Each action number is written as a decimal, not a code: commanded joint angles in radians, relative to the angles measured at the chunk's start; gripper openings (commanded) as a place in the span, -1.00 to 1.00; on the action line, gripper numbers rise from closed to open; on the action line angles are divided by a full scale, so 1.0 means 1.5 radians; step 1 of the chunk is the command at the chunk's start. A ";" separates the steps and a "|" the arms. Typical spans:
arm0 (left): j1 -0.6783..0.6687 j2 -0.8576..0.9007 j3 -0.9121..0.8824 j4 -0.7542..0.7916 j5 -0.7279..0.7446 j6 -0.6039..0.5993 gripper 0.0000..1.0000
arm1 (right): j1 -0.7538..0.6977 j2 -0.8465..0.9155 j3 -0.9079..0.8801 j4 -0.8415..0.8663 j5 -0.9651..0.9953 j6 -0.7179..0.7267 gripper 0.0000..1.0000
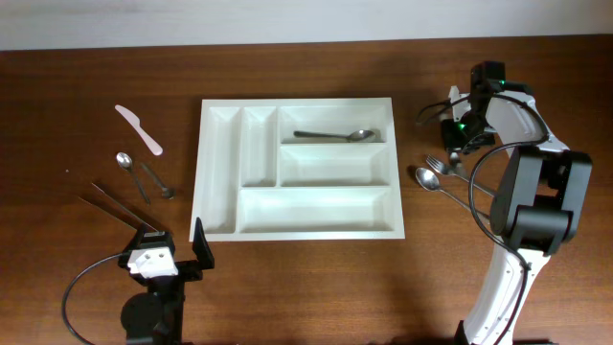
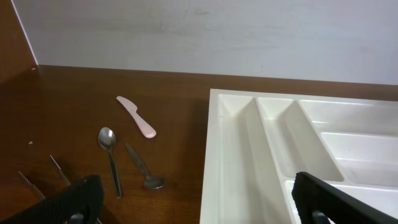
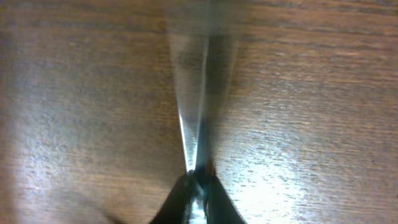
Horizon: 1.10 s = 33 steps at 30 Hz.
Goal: Pack container
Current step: 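Release the spoon and move the right gripper to the fork, then grasp the fork with the right gripper and carry it over the tray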
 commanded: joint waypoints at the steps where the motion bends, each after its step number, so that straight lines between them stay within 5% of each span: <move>1: 0.003 -0.004 -0.005 0.004 0.005 0.008 0.99 | 0.005 0.031 -0.008 0.004 -0.008 0.004 -0.92; 11: 0.003 -0.004 -0.005 0.004 0.005 0.008 0.98 | 0.003 0.030 0.018 0.015 -0.008 0.004 -0.92; 21: 0.003 -0.004 -0.005 0.004 0.005 0.008 0.99 | 0.004 0.029 0.288 -0.108 -0.035 0.015 -0.92; 27: 0.003 -0.004 -0.005 0.004 0.005 0.008 0.98 | 0.009 0.029 0.428 -0.206 -0.156 -0.057 -0.93; 33: 0.003 -0.004 -0.005 0.004 0.005 0.008 0.98 | 0.043 0.029 0.463 -0.319 -0.245 -0.230 -0.92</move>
